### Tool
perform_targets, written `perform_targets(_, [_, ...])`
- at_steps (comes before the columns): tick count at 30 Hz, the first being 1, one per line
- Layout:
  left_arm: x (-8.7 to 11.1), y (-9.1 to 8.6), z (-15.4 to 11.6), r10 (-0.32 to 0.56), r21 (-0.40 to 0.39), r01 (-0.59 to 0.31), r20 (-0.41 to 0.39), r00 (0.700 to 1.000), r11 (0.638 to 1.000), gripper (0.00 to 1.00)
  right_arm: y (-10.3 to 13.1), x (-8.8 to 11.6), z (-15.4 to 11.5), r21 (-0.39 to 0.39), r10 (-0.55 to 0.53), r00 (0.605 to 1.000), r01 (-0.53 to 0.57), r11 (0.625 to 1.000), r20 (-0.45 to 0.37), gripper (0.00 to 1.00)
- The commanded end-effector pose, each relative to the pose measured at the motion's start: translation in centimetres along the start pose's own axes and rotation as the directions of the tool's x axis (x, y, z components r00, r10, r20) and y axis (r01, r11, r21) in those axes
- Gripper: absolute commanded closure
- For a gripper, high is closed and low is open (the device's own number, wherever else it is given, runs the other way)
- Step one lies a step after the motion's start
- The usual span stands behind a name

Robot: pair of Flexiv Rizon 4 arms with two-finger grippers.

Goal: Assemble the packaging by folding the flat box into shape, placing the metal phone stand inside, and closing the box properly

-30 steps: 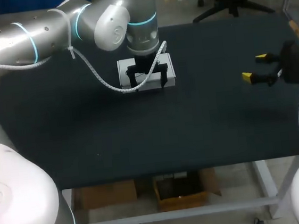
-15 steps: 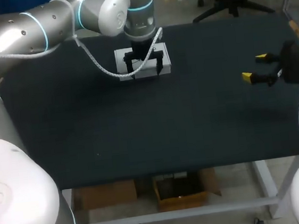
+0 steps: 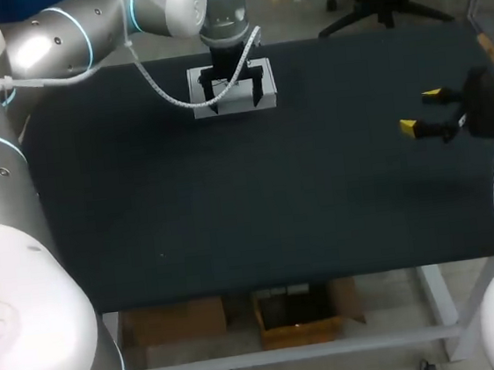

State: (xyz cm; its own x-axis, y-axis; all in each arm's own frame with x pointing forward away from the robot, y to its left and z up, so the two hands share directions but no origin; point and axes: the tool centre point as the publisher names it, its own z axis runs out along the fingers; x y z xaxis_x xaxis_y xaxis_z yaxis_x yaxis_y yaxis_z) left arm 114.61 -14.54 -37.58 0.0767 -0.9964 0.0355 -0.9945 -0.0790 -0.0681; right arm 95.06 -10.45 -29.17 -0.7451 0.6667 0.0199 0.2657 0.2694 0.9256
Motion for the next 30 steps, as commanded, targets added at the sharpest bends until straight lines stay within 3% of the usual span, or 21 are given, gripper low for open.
perform_targets(1, [-0.2, -0.2, -0.1, 0.007, -0.058, -0.007, -0.003, 1.000, 0.998, 0.00, -0.1, -0.1, -0.1, -0.008, -0.001, 1.000, 0.001, 1.000, -0.003, 0.00])
perform_targets(4, [-0.5, 0.9, -0.8, 0.021, -0.037, -0.021, -0.019, 1.000, 0.999, 0.00, -0.1, -0.1, -0.1, -0.008, -0.001, 1.000, 0.001, 1.000, -0.003, 0.00])
perform_targets(12, [-1.8, 8.5, -3.2, 0.090, 0.095, -0.085, -0.047, 0.995, 0.992, 0.00, -0.1, -0.1, -0.1, -0.008, -0.001, 1.000, 0.001, 1.000, -0.003, 0.00])
perform_targets(20, [-4.2, 15.2, -4.6, 0.144, 0.266, -0.113, -0.101, 0.984, 0.957, 0.00, -0.1, -0.1, -0.1, -0.008, -0.001, 1.000, 0.001, 1.000, -0.003, 0.00])
perform_targets(30, [-6.6, 18.6, -5.6, 0.244, 0.350, -0.158, -0.219, 0.945, 0.923, 0.00, -0.1, -0.1, -0.1, -0.008, -0.001, 1.000, 0.001, 1.000, -0.003, 0.00])
